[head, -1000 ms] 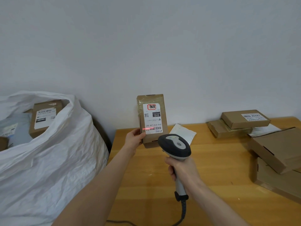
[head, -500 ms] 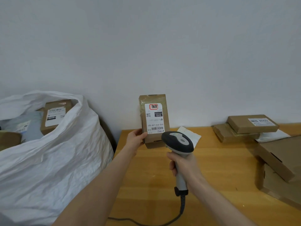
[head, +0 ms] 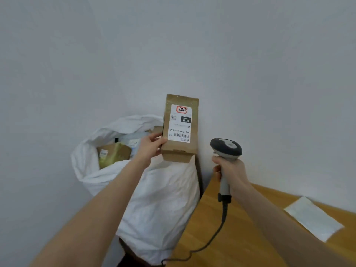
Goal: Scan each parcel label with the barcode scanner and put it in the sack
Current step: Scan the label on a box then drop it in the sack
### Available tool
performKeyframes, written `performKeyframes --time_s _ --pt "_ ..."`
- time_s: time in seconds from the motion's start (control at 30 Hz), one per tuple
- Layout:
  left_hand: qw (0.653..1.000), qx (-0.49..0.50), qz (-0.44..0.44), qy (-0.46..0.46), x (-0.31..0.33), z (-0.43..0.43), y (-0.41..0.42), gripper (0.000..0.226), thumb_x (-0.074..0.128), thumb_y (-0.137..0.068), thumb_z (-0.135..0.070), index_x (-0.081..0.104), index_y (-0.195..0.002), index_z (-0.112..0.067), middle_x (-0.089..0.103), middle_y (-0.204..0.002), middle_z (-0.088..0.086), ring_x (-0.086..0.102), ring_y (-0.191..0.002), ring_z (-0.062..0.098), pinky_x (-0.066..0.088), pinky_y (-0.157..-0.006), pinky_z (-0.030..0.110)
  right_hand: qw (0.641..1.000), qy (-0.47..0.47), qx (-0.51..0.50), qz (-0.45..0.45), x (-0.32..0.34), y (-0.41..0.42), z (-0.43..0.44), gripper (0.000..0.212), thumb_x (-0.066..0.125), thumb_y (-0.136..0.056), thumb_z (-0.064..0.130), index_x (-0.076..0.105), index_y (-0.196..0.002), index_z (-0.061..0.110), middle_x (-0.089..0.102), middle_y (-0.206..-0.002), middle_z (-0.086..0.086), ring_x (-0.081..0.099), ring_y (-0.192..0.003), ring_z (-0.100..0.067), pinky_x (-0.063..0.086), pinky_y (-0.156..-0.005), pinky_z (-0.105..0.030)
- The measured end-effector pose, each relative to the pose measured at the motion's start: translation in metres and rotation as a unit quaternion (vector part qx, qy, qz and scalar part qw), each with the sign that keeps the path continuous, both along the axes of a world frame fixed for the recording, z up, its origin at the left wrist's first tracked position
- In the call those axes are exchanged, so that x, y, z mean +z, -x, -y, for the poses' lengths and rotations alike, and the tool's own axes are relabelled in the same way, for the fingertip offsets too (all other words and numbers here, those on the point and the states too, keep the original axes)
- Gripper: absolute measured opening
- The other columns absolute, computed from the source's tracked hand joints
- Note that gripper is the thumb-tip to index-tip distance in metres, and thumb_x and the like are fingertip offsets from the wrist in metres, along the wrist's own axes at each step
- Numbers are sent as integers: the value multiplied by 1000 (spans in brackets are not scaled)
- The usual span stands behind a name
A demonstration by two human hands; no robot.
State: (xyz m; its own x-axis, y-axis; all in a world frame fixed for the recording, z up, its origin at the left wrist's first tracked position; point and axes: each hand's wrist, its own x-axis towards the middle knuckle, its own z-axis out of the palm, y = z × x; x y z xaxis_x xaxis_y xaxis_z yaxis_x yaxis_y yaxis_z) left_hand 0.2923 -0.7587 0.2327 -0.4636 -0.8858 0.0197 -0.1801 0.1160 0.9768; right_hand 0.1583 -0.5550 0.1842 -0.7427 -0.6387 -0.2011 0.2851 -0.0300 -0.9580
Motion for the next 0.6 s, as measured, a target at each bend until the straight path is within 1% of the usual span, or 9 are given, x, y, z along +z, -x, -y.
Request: performKeyframes --time_s 0.03,0.1,0.2,0.27,0.33,0.4,0.47,0.53,0.6 --pt "1000 17 3 22 13 18 -14 43 64 -91 -11 53 -132 -5 66 -110 9 65 -92 21 56 -82 39 1000 6 -1 2 3 -3 16 14 71 -85 15 62 -80 5 65 -66 -9 56 -53 -18 50 -59 -30" --pt "997 41 13 68 35 52 -40 46 64 -90 -11 51 -134 -4 66 -110 10 65 -93 21 56 -73 30 1000 9 -12 2 5 -6 50 18 75 -82 19 64 -85 5 68 -74 -10 62 -61 -20 54 -66 -32" --pt "990 62 51 114 47 103 -67 46 66 -89 -11 54 -132 -5 64 -93 3 59 -75 11 49 -58 18 999 -4 -35 11 -2 -8 106 45 83 -74 28 62 -106 4 70 -92 -13 67 -77 -25 56 -65 -32" --pt "987 53 86 125 46 136 -79 47 68 -87 -13 56 -132 -6 64 -94 3 59 -75 11 49 -61 20 999 -24 -44 4 -8 -9 143 60 86 -69 33 59 -115 4 69 -102 -16 66 -85 -29 53 -60 -30" --pt "985 21 120 124 42 165 -87 46 69 -86 -14 57 -131 -8 67 -103 10 60 -80 15 50 -66 23 997 -50 -58 -9 -12 -10 177 66 87 -68 35 56 -118 6 66 -105 -14 65 -85 -28 55 -62 -32" --pt "981 -27 156 112 38 187 -90 42 70 -86 -17 60 -127 -13 69 -104 9 62 -83 17 54 -72 28 994 -80 -76 -7 -16 -10 205 61 86 -70 31 54 -116 7 66 -99 -10 65 -79 -24 59 -75 -39" --pt "973 -74 194 100 38 203 -87 35 72 -84 -21 65 -118 -20 71 -101 4 65 -86 18 56 -77 34 990 -105 -92 7 -21 -8 224 46 82 -72 18 58 -107 2 68 -88 -10 67 -77 -25 57 -82 -42" --pt "954 -122 254 104 43 215 -81 27 73 -83 -22 67 -109 -26 72 -101 3 66 -87 17 54 -67 26 986 -125 -107 5 -19 -6 233 23 74 -74 6 61 -91 0 69 -85 -16 63 -71 -26 56 -80 -40" --pt "914 -182 342 122 50 223 -75 26 72 -83 -24 68 -109 -26 72 -101 0 65 -88 13 50 -59 19 986 -114 -121 0 -10 -5 236 11 69 -76 0 59 -79 3 66 -80 -18 57 -68 -25 53 -78 -39"
